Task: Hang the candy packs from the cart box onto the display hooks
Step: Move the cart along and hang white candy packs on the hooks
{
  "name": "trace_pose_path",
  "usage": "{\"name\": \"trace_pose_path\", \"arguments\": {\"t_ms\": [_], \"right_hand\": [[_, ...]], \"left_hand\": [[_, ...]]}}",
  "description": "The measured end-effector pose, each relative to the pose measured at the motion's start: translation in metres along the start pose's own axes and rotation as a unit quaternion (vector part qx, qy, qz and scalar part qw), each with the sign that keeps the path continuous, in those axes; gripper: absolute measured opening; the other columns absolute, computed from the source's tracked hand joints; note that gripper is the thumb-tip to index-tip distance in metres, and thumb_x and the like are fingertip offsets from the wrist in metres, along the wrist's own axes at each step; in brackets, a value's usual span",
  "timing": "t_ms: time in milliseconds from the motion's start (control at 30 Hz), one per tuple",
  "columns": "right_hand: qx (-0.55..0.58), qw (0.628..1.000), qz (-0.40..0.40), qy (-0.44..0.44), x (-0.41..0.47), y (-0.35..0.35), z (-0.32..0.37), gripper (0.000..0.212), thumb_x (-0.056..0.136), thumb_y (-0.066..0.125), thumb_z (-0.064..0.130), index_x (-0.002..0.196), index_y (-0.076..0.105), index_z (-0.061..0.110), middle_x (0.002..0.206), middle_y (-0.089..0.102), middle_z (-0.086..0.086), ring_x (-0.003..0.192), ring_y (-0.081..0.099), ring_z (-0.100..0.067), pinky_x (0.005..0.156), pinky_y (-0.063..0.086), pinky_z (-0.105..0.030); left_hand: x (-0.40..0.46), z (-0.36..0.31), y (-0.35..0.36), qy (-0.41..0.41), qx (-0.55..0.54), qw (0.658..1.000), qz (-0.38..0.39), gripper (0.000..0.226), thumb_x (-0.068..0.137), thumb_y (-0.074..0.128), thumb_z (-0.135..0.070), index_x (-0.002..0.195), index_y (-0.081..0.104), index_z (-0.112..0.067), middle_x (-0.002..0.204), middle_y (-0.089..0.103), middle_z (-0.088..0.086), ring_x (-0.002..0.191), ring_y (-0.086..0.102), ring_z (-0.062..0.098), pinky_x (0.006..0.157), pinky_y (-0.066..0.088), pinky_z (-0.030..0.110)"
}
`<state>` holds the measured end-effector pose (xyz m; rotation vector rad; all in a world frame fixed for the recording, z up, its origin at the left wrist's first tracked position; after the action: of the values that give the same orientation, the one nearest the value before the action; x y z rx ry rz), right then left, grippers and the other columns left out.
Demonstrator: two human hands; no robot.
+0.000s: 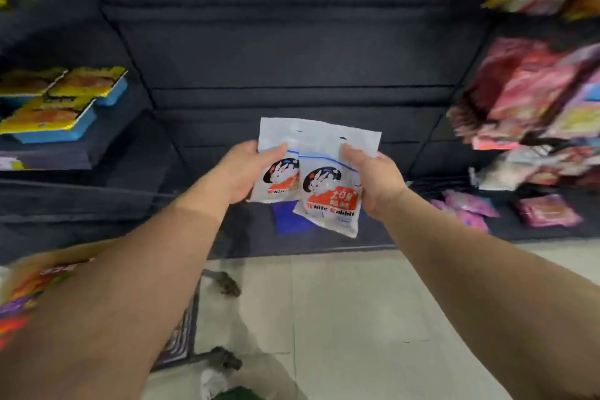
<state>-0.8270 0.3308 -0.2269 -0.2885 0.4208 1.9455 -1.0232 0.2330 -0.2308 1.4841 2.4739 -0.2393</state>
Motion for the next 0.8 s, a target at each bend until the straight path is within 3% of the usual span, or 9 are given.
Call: {"name": "trace_pose_path", "arguments": {"t_ms": [100,200,333,467,667,800], "right_hand": [[0.024,0.995,-0.075,-0.060,-0.029,-0.123,0.054,0.018,0.091,0.069,0.019,0.104,0.068,0.007,0.098,0.075,-0.016,0.083,0.072,-0.036,0.072,0.060,-0.044],[0.062,0.979,-0.164,-0.106,-0.063,-0.237,0.093,0.008,0.090,0.070,0.015,0.094,0.066,0.009,0.090,0.073,-0.013,0.076,0.071,-0.032,0.075,0.060,-0.049],[0.091,0.950,-0.259,-0.147,-0.096,-0.358,0.115,0.026,0.089,0.072,0.016,0.110,0.067,0.002,0.092,0.074,-0.013,0.074,0.074,-0.029,0.063,0.061,-0.042],[0.117,0.928,-0.315,-0.162,-0.102,-0.444,0.127,0.012,0.088,0.073,0.017,0.096,0.069,0.010,0.102,0.074,-0.019,0.090,0.073,-0.036,0.078,0.061,-0.050],[0.127,0.905,-0.371,-0.163,-0.062,-0.552,0.154,0.022,0.089,0.070,0.017,0.108,0.067,0.007,0.105,0.073,-0.020,0.093,0.072,-0.038,0.078,0.060,-0.051],[0.115,0.897,-0.400,-0.147,-0.029,-0.621,0.189,0.012,0.091,0.069,0.020,0.096,0.065,0.010,0.098,0.074,-0.017,0.088,0.073,-0.036,0.080,0.060,-0.050]], "left_hand": [[0.008,-0.040,0.130,0.036,0.007,0.997,0.073,0.021,0.096,0.065,-0.013,0.116,0.069,-0.006,0.107,0.076,0.015,0.091,0.075,0.027,0.081,0.060,0.040],[0.008,-0.070,0.258,0.068,0.020,0.985,0.156,0.018,0.096,0.065,-0.010,0.113,0.070,-0.008,0.103,0.077,0.011,0.088,0.075,0.024,0.079,0.059,0.038],[0.001,-0.089,0.399,0.077,0.026,0.964,0.253,0.026,0.097,0.063,-0.012,0.121,0.067,-0.004,0.113,0.074,0.017,0.096,0.072,0.032,0.081,0.059,0.041],[0.001,-0.092,0.508,0.064,0.002,0.938,0.342,0.020,0.101,0.057,-0.015,0.118,0.068,-0.013,0.116,0.072,0.014,0.099,0.071,0.028,0.084,0.061,0.040],[0.057,-0.090,0.636,0.018,-0.031,0.918,0.395,0.024,0.101,0.050,-0.009,0.118,0.067,-0.011,0.114,0.072,0.019,0.099,0.069,0.034,0.090,0.056,0.047],[0.100,-0.110,0.721,0.015,-0.016,0.903,0.429,0.023,0.103,0.048,-0.009,0.114,0.068,-0.014,0.103,0.077,0.011,0.092,0.074,0.028,0.082,0.061,0.042]]}}
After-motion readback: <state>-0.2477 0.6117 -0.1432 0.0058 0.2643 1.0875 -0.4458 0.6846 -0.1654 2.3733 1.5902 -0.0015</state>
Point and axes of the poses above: each hand's wrist, its own x-axis towards the middle knuckle, its own y-axis out of the palm, z = x × y, the point moved 10 cm from there along x, towards the middle knuckle
